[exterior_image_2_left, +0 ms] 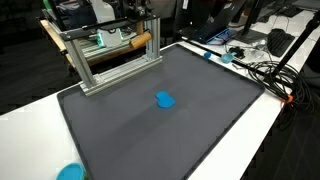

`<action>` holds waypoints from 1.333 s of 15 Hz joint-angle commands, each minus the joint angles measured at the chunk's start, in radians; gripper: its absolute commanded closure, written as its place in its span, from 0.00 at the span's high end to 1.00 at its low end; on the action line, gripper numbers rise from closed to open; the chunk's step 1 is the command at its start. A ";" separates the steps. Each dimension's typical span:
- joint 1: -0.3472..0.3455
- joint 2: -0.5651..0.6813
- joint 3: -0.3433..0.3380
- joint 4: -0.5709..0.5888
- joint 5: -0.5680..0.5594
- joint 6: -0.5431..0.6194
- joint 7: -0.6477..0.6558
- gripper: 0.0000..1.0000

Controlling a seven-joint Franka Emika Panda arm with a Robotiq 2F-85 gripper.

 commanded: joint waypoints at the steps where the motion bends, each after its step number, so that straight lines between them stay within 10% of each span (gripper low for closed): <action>1: -0.002 -0.091 -0.018 -0.063 -0.001 -0.007 -0.005 0.22; 7: 0.004 -0.176 -0.022 -0.127 0.002 -0.015 -0.018 0.22; 8: 0.005 -0.186 -0.024 -0.134 0.005 -0.021 -0.022 0.28; 9: 0.007 -0.197 -0.028 -0.143 0.012 -0.022 -0.032 0.72; 14: 0.001 -0.234 -0.045 -0.162 0.011 -0.035 -0.038 0.98; 20: -0.015 -0.217 -0.073 -0.139 0.006 -0.008 -0.025 1.00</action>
